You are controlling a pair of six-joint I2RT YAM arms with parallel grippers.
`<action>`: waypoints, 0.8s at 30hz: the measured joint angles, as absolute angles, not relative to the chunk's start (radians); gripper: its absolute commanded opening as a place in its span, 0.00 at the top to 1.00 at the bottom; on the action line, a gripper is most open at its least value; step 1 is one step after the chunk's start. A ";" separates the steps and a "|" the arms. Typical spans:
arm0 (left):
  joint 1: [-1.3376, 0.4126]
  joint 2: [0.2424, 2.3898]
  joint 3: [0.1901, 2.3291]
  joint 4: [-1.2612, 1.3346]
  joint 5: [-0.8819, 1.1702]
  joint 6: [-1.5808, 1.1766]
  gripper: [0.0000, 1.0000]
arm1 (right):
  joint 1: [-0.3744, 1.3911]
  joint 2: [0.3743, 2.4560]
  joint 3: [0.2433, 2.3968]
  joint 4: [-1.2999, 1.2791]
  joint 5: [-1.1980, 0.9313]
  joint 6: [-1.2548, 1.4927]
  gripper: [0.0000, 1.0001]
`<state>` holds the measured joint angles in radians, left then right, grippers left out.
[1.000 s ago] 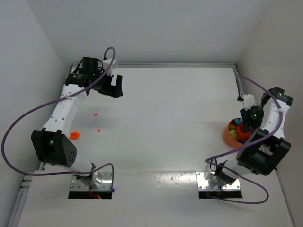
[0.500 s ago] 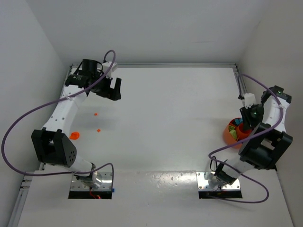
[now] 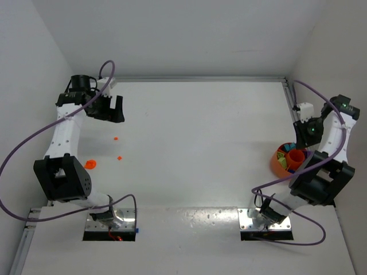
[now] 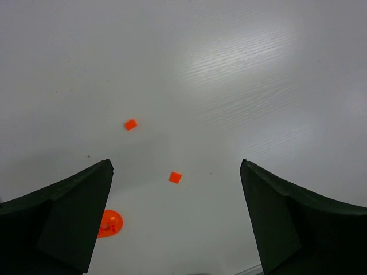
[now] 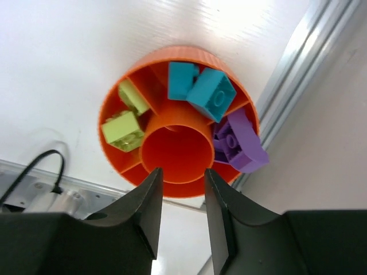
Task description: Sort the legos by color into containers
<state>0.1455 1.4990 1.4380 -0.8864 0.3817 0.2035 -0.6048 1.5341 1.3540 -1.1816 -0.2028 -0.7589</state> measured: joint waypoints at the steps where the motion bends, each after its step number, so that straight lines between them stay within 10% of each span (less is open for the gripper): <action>1: 0.161 1.501 1.438 -0.891 0.385 0.213 0.06 | -0.601 1.533 1.361 -1.192 -0.220 -0.759 0.65; 7: 0.254 1.519 1.370 -0.901 0.363 0.297 0.34 | -0.496 1.531 1.411 -1.233 -0.332 -0.723 0.65; 24: 0.253 1.778 1.238 -0.780 0.275 0.728 0.42 | -0.097 1.713 1.438 -1.066 -0.477 -0.432 0.67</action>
